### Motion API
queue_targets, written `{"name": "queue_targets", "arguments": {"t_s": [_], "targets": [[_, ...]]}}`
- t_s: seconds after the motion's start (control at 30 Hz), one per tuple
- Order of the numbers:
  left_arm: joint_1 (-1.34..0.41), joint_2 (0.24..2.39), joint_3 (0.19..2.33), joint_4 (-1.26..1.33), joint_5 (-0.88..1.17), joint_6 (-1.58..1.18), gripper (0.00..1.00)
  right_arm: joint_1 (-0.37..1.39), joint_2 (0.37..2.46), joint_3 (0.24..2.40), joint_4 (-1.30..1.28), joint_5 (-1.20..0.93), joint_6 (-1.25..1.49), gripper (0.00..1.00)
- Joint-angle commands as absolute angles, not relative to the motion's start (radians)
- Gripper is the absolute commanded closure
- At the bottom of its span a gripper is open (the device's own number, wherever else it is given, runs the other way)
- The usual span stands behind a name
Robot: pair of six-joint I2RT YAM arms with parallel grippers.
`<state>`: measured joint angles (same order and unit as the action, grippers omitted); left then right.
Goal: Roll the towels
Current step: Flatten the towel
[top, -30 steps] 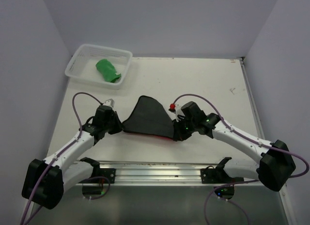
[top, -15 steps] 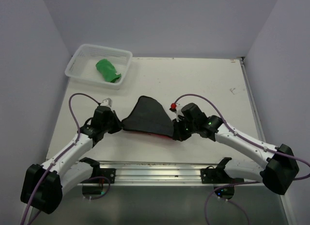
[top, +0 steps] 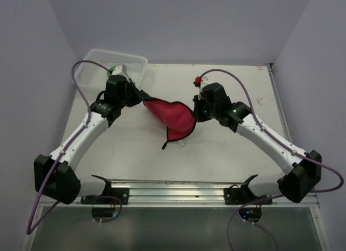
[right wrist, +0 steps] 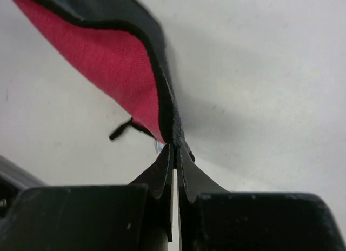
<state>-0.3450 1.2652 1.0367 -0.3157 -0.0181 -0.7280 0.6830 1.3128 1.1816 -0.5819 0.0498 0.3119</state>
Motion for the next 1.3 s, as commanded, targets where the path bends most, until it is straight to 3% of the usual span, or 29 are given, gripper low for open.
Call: {"name": "queue_targets", "arguments": {"t_s": [0.0,0.2,0.3,0.47,0.6,0.7,0.9,1.27], "targets": [[-0.327,1.365,1.295,-0.322,-0.048,-0.706,1.00,0.576,1.377,1.366,-0.592,0.090,0.273,1.00],[-0.304,1.506,1.575,-0.397,-0.021,-0.686,1.00,0.543,1.453,1.636,-0.679,0.089,0.190,1.00],[-0.304,1.483,1.560,-0.399,-0.026,-0.666,1.00,0.542,1.444,1.638,-0.690,0.036,0.189,1.00],[-0.305,1.320,1.220,-0.336,-0.032,-0.667,1.00,0.549,1.295,1.390,-0.601,-0.115,0.195,1.00],[-0.305,1.143,0.750,-0.217,-0.008,-0.718,1.00,0.642,1.213,1.105,-0.563,-0.129,0.219,1.00],[-0.305,1.042,0.533,-0.187,0.005,-0.756,1.00,0.725,1.184,0.937,-0.514,-0.118,0.273,1.00],[-0.305,0.916,0.428,-0.253,0.003,-0.767,1.00,0.759,1.123,0.729,-0.431,-0.141,0.348,1.00],[-0.305,0.948,0.466,-0.264,-0.035,-0.732,1.00,0.759,1.137,0.729,-0.449,-0.144,0.330,1.00]]}}
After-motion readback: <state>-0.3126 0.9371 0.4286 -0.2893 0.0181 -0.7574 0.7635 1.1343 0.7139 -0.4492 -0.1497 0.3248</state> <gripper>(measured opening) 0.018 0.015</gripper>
